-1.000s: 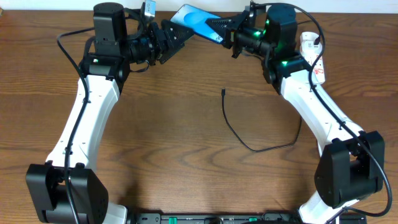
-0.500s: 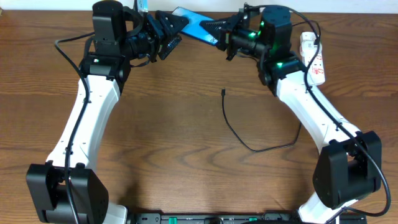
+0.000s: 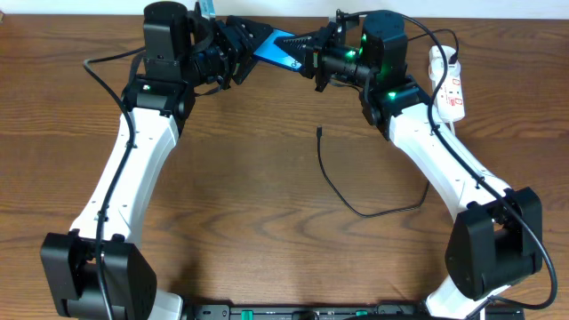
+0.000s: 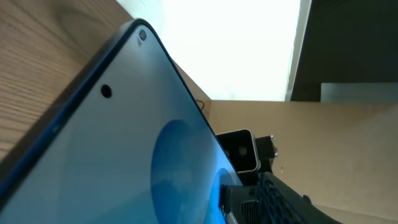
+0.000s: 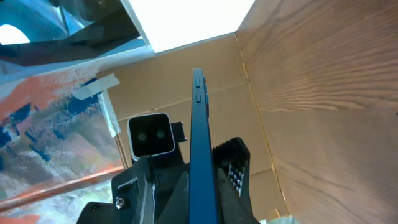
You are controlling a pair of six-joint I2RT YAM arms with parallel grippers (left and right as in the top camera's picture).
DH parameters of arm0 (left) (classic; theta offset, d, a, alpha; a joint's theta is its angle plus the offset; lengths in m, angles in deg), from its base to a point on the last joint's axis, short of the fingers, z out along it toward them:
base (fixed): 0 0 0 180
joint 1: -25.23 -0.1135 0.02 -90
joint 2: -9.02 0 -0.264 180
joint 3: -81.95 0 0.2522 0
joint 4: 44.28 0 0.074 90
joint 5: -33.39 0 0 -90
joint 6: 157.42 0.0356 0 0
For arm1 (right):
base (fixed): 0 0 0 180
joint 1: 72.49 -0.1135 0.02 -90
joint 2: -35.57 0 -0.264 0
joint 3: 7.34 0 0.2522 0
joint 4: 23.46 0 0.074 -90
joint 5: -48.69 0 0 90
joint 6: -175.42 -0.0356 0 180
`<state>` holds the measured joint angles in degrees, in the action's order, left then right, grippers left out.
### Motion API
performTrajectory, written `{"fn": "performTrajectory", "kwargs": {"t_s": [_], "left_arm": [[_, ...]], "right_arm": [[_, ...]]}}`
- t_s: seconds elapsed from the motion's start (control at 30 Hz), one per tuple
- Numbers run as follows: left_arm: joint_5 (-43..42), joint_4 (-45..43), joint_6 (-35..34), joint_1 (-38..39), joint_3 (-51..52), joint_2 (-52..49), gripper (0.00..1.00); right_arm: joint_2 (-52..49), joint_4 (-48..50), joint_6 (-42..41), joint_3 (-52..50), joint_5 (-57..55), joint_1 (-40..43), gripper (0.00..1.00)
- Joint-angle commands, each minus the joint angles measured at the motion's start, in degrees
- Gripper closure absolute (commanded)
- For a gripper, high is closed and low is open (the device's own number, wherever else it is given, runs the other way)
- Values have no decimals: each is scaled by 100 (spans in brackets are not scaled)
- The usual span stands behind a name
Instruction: Plug charger to phone and switch on socket
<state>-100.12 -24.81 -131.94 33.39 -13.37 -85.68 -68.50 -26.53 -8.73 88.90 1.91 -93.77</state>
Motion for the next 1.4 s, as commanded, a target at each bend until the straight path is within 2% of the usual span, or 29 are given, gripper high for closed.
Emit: {"fn": "performTrajectory", "kwargs": {"t_s": [0.0, 0.27, 0.5, 0.77, 1.03, 1.07, 1.2, 1.37], "left_arm": [[162, -188, -197, -4, -15, 114, 46], [326, -219, -376, -4, -15, 114, 56], [439, -219, -848, -4, -15, 114, 63], [459, -216, -1440, -4, -15, 114, 79], [459, -214, -1779, -4, -15, 114, 81], [457, -214, -1851, -4, -15, 114, 86], [457, -214, -2173, -4, -15, 114, 92], [422, -214, -2656, -4, -13, 114, 92]], "right_arm": [[186, -153, -4, 105, 522, -190, 99], [184, -299, 11, 105, 525, -240, 99], [184, -393, 57, 105, 535, -240, 99], [184, -435, 118, 105, 540, -247, 99], [184, -446, 122, 105, 538, -302, 99], [184, -452, 125, 105, 535, -306, 99], [184, -476, 144, 105, 535, -310, 99], [184, -649, 232, 105, 533, -310, 99]]}}
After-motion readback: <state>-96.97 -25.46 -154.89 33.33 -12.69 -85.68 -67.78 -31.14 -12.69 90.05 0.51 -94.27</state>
